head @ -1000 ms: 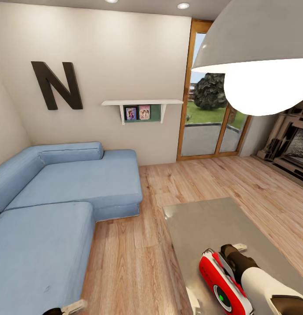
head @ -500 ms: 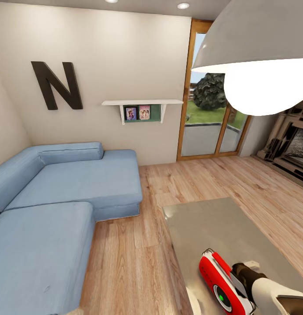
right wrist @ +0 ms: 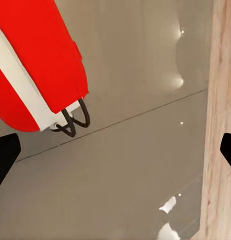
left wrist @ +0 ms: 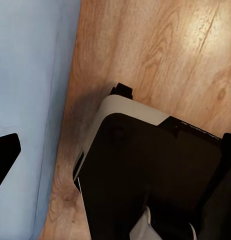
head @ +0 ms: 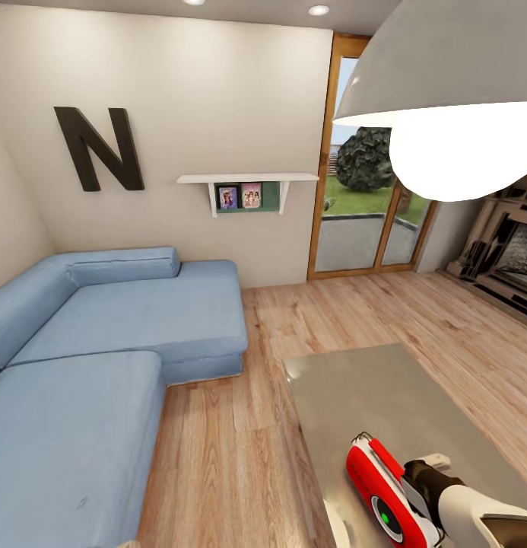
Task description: Turn on the radio receiver that's on the table in the living room.
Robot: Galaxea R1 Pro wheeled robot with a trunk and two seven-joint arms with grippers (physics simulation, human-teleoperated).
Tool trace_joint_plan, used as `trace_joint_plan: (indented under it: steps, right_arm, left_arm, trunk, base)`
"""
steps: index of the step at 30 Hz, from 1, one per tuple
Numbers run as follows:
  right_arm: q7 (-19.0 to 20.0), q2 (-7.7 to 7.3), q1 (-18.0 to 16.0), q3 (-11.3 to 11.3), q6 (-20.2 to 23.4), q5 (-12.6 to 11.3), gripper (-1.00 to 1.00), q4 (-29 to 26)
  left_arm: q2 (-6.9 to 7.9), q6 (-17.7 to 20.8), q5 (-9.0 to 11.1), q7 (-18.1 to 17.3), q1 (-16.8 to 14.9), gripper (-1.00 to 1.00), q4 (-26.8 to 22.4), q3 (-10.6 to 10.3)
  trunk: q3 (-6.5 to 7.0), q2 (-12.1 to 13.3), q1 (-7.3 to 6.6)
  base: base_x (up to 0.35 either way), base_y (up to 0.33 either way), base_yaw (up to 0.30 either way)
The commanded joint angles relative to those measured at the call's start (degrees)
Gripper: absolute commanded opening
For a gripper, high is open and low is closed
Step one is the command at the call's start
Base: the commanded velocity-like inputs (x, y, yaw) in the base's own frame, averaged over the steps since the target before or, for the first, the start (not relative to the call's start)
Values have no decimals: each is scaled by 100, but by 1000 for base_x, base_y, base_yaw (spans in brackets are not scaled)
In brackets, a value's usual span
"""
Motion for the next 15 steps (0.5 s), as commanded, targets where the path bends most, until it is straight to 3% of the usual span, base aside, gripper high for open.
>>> trace_joint_plan:
  steps: [1,6,10,11,14,15]
  right_arm:
    - [0,2,0,0,0,0,100,0]
    - [11,16,0,0,-35,4,100,234]
    - [17,20,114,0,-464,-6,100,424]
    - [14,19,541,0,-786,-2,100,453]
    - [16,20,832,0,-1178,-1,100,456]
    - [27,20,1085,-1,-1405,-4,100,457]
  left_arm:
    - [0,0,0,0,-1,100,0,0]
    - [0,-51,0,0,-2,100,132,0]
    - [2,-318,-7,6,3,100,309,0]
    - [14,-469,-14,8,40,100,560,3]
    - [18,-797,-19,10,55,100,856,7]
    - [32,-1238,-24,12,63,100,1323,7]
  trunk:
    - [0,0,0]
    - [0,0,0]
    - [0,0,0]
    - [0,0,0]
    - [0,0,0]
    - [0,0,0]
  base:
    - [0,0,0]
    - [0,0,0]
    - [0,0,0]
    - [0,0,0]
    - [0,0,0]
    - [0,0,0]
